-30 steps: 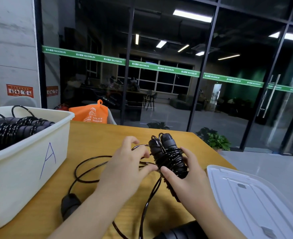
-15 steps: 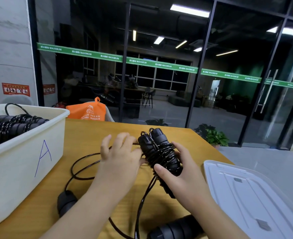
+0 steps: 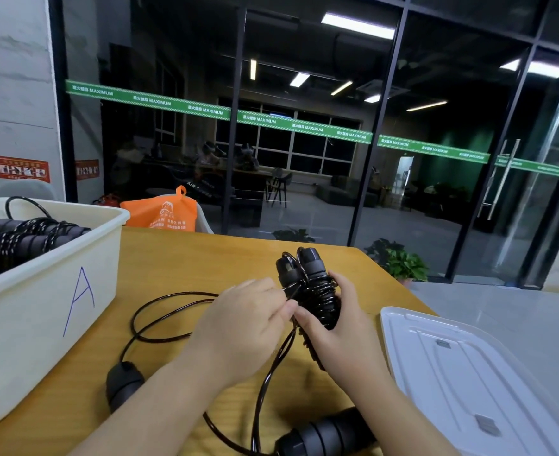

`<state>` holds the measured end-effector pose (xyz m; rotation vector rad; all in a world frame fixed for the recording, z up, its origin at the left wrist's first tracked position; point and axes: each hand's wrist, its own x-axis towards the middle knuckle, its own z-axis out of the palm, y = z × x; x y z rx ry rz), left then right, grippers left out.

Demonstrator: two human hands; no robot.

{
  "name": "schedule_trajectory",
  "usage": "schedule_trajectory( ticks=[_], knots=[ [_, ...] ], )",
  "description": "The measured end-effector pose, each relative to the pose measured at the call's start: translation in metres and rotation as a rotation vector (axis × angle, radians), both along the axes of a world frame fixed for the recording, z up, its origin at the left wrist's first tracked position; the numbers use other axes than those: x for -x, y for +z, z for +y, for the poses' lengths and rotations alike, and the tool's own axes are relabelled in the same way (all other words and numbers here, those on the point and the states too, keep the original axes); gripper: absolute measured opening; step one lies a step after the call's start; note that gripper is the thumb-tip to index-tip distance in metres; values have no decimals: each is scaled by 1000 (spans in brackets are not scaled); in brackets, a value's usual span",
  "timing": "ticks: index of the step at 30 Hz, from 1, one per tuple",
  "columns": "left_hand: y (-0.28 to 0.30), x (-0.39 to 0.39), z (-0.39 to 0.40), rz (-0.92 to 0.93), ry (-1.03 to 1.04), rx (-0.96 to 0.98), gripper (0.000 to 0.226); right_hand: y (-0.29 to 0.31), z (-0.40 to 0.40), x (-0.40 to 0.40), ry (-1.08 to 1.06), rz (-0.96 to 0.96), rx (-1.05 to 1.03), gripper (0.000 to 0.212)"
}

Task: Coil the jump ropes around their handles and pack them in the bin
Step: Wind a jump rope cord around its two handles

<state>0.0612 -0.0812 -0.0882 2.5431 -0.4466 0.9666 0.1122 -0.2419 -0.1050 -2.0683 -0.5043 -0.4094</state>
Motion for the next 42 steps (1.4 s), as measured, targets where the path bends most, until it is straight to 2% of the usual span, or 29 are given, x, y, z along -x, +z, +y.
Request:
schedule_trajectory(
  ticks=[3,5,8,10,12,14,17,22,27,31,33,35,37,38,42],
  knots=[
    [-7,-4,6,19,84,-39,48,0,-3,0,16,105,-118,72],
    [-9,-6,9,37,171,-21,45,1,-5,-1,29,176,-216,68],
    [-8,-6,11,-35,258,180,16,4,-5,-2,44,294,-354,59],
    [-8,-4,10,-90,256,129,42,5,-5,-1,71,384,-444,58],
    [-9,-3,9,-59,269,-62,77,4,-5,-1,93,451,-498,61],
    [-9,-1,3,-32,344,-227,96,4,-5,1,108,486,-528,67],
    [-4,1,-4,-27,411,-318,99,9,-8,3,159,539,-616,76],
    [7,8,-5,-83,418,-349,103,14,-9,5,342,642,-736,74],
    [23,25,11,-178,439,-526,98,19,-8,11,492,671,-665,65],
    [44,42,35,-231,475,-564,86,29,-6,19,547,678,-604,48],
    [55,45,53,-200,458,-531,77,34,-4,22,529,626,-536,40],
    [66,49,69,-125,418,-539,59,41,-1,24,508,582,-486,38],
    [72,56,78,-43,346,-460,34,48,4,25,499,562,-473,39],
    [73,61,78,8,294,-337,29,51,7,25,498,553,-476,40],
    [77,72,67,290,196,396,32,62,22,27,486,528,-504,49]
  ],
)
